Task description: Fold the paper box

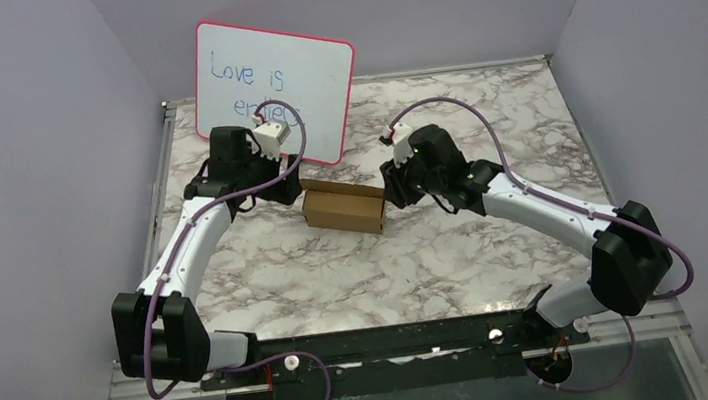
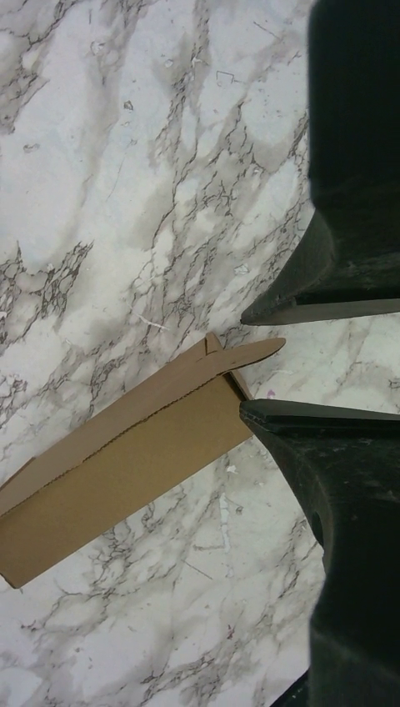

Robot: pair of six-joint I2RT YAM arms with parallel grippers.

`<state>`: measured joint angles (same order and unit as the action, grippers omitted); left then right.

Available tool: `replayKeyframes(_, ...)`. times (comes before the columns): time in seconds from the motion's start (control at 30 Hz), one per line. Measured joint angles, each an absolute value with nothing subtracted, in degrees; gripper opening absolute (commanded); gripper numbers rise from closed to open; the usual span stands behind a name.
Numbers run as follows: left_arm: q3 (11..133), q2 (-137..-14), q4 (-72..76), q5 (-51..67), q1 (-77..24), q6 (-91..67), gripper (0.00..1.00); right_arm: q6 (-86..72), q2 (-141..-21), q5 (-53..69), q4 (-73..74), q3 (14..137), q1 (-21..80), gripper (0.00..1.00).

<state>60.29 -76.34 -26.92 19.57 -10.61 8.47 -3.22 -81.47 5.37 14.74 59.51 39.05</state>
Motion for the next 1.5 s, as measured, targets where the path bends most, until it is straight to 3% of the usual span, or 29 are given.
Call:
replayKeyframes(0.37, 64.75, -79.37, -29.28, 25.93, -10.17, 24.77, 0.80, -2.90, -84.75, 6.00, 14.15, 59.48, 39.05, 0.31)
replayKeyframes(0.57, 68.25, -84.31, -33.32, 28.77, -9.80, 33.85, 0.72, -1.91, -85.23, 5.98, 14.11, 59.48, 39.05, 0.23)
replayKeyframes(0.93, 73.87, -87.46, -42.13, 36.23, -8.73, 50.00, 0.68, 0.05, -85.36, 6.07, 14.02, 59.48, 39.05, 0.12)
replayKeyframes(1.23, 73.97, -90.30, -44.95, 39.48, -8.69, 59.18, 0.60, 1.13, -85.36, 6.07, 14.00, 59.48, 39.05, 0.07)
replayKeyframes(1.5, 76.99, -93.89, -46.02, 39.97, -7.97, 62.63, 0.62, 2.33, -85.36, 6.63, 14.00, 59.48, 39.05, 0.04)
